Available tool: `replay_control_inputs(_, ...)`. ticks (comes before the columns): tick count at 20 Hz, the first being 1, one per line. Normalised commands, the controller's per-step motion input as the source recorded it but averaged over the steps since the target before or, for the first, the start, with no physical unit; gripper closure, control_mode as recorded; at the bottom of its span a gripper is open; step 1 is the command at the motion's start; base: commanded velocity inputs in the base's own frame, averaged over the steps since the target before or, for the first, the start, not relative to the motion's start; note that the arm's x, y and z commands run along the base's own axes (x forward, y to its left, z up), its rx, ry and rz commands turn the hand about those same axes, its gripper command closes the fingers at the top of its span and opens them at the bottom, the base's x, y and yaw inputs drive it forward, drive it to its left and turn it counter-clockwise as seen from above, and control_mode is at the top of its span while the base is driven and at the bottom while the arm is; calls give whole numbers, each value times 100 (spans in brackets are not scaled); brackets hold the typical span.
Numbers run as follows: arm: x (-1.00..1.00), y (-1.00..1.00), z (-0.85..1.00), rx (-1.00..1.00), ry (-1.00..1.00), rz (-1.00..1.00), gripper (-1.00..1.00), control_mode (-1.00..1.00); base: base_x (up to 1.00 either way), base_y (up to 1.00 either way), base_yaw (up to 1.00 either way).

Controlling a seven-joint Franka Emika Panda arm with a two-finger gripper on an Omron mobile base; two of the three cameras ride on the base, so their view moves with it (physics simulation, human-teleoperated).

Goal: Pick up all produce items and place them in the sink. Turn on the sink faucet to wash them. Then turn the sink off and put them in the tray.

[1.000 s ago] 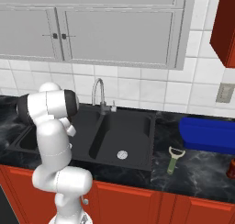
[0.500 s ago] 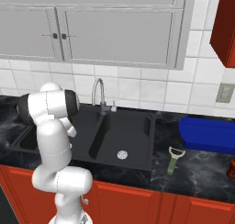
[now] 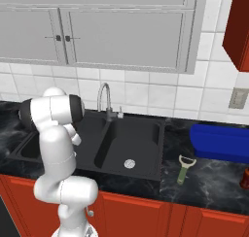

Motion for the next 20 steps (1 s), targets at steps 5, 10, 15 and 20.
replay_control_inputs(5, 0, 4, -8, 0, 0, 0, 100, -100, 0, 0, 0)
replay_control_inputs(10, 0, 2, -12, 0, 0, 0, 100, -100, 0, 0, 0)
replay_control_inputs(15, 2, 0, -17, 0, 0, 0, 100, -100, 0, 0, 0)
replay_control_inputs(20, 1, 0, -19, 0, 0, 0, 100, -100, 0, 0, 0)
